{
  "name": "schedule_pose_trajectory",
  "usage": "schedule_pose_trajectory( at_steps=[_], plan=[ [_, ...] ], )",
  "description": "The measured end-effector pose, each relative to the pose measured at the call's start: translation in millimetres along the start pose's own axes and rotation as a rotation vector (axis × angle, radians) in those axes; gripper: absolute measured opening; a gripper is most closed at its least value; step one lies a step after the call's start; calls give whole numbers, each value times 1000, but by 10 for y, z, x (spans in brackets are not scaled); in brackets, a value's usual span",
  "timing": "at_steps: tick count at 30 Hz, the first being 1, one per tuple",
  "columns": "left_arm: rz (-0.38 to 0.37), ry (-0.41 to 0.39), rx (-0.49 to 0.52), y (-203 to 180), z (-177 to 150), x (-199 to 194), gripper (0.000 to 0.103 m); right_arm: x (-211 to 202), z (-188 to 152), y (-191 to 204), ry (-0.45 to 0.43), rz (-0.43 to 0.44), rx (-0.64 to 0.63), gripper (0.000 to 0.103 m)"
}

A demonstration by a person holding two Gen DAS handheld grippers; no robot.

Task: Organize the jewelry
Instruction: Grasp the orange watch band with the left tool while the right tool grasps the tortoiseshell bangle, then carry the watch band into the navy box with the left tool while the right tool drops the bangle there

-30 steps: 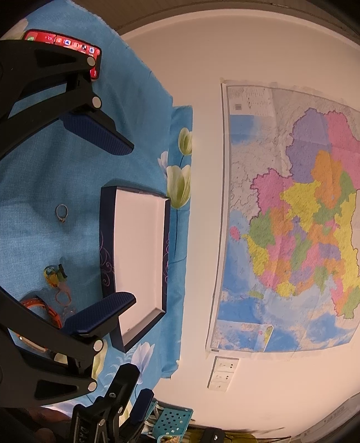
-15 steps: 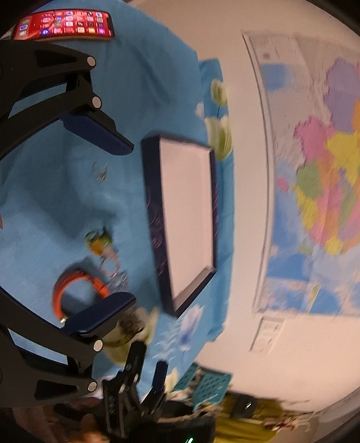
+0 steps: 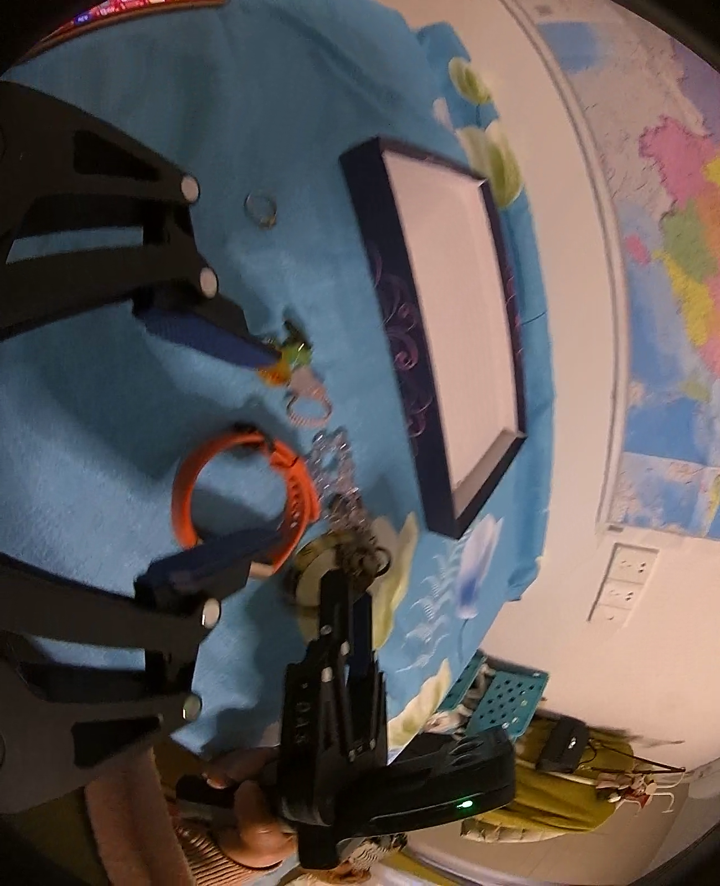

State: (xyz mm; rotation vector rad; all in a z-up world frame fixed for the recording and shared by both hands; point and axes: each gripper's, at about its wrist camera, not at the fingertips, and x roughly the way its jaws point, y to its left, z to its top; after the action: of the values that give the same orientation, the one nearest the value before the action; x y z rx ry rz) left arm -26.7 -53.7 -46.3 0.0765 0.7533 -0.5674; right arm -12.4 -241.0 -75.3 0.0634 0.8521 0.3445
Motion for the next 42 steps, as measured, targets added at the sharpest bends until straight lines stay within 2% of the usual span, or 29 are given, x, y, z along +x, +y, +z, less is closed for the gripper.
schedule_pose_trajectory(
  at_steps=[2, 4, 6, 8, 11, 17, 25, 28, 34, 42],
  plan=[
    [-34, 37, -10, 4, -23, 63, 38, -2, 9, -25, 4, -2, 10, 20],
    [-43, 74, -21, 10, -41, 141, 31, -5, 9, -65, 9, 1, 29, 10],
    [-41, 97, -29, 25, -61, 191, 27, -20, 5, -105, 7, 17, 46, 8],
    [-35, 96, -32, 45, -59, 192, 17, -31, 12, -115, 7, 27, 51, 7],
    [-30, 102, -41, 76, -62, 205, 9, -61, 17, -121, -4, 39, 58, 6],
    [-23, 95, -30, 78, -45, 176, 7, -126, 28, -130, -24, 70, 70, 6],
    [-29, 36, -4, 156, 112, -64, 8, -322, 210, -166, -97, 109, 82, 6],
    [-38, 3, -10, 240, 258, -184, 8, -342, 369, -180, -122, 130, 80, 6],
    [24, -78, 32, 404, 643, -360, 8, -294, 774, -133, -173, 117, 18, 6],
    [69, -99, 42, 739, 1167, -166, 8, 112, 1347, -237, -156, 85, 15, 6]
  ],
)
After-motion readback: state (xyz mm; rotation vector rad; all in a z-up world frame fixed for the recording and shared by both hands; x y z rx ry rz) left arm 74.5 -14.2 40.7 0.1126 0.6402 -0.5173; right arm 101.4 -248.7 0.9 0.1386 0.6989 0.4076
